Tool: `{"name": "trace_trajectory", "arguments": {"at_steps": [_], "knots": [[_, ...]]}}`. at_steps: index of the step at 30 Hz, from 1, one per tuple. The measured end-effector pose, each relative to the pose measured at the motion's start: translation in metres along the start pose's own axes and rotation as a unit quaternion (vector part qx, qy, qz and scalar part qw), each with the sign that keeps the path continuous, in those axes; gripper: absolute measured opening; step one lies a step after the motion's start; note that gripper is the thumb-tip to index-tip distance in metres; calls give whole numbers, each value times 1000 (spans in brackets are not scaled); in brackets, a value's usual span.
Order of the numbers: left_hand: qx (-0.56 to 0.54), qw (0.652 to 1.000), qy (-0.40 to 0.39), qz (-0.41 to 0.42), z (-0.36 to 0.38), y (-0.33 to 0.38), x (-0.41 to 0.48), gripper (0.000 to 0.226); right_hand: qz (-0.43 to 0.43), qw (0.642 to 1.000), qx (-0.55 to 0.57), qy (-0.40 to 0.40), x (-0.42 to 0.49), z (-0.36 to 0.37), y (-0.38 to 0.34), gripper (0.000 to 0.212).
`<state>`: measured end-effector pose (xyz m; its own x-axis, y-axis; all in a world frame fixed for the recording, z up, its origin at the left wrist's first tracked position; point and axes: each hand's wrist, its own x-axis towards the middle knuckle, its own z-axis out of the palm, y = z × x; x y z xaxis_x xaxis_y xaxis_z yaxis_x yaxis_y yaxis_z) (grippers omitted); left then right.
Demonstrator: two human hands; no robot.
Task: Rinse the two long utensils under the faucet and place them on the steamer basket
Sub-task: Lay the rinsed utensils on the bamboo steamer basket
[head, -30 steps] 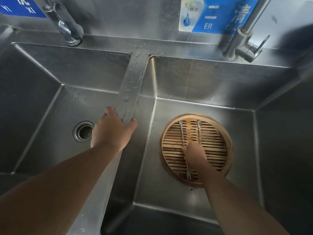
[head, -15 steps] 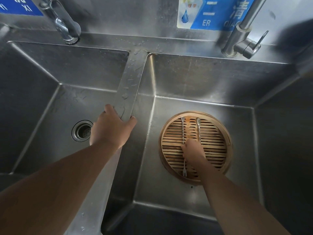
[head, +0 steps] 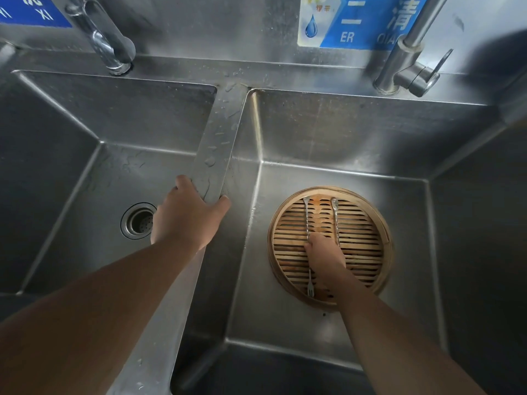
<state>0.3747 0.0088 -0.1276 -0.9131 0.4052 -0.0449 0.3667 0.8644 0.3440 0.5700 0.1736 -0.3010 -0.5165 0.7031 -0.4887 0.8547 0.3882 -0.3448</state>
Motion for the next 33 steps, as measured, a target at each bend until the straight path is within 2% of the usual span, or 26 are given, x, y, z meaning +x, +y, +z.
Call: {"name": "trace_trajectory", "arguments": {"at_steps": [33], "knots": [[3,1000,4,2,0,0,1,52,-4,1000,10,3,-4,-5,1,17]]}}
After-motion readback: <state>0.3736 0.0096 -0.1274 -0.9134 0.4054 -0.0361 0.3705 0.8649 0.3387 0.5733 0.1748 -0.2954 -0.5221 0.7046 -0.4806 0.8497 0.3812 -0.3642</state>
